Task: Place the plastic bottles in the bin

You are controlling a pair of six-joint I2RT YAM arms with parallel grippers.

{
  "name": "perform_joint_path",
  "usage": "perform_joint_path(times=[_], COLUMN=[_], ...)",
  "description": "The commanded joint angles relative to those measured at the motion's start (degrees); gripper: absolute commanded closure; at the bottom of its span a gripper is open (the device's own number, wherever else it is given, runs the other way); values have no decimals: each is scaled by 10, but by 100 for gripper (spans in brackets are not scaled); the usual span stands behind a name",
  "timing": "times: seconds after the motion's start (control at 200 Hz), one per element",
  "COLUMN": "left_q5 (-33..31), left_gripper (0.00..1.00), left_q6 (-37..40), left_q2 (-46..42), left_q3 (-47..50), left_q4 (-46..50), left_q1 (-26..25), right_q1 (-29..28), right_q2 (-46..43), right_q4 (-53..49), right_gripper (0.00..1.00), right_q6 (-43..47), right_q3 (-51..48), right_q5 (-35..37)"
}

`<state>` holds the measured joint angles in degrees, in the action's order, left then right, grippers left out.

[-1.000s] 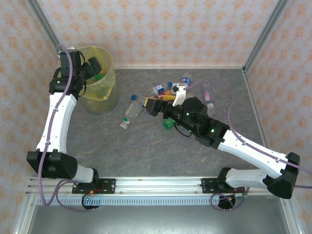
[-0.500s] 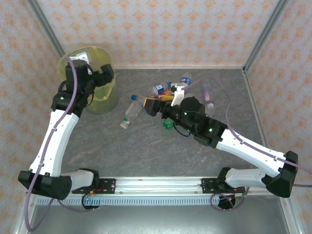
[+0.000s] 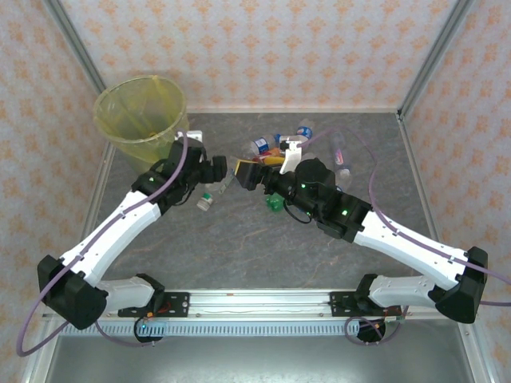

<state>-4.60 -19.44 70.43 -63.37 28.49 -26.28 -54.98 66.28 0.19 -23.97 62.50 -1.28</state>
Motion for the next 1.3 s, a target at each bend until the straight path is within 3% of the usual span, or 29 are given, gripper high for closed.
perform_joint_path(times=[0.0, 0.37, 0.961, 1.296], left_q5=[-7, 5, -1, 69], left_gripper=[9, 8, 11, 21], left_q6=[6, 40, 79, 77], left_q2=[7, 48, 158, 185], left_q3=[39, 151, 173, 164], left_q4=[-21, -80, -138, -149], left_q1=[-6, -5, 14, 16], right_q1=[-3, -3, -3, -3], right_q2=[4, 4, 11, 2], right_q4=[2, 20, 11, 5], right_gripper=[0, 0, 0, 0], right_q6=[-2, -23, 0, -8], right_q3=[14, 3, 35, 20], right_q5=[9, 20, 9, 14])
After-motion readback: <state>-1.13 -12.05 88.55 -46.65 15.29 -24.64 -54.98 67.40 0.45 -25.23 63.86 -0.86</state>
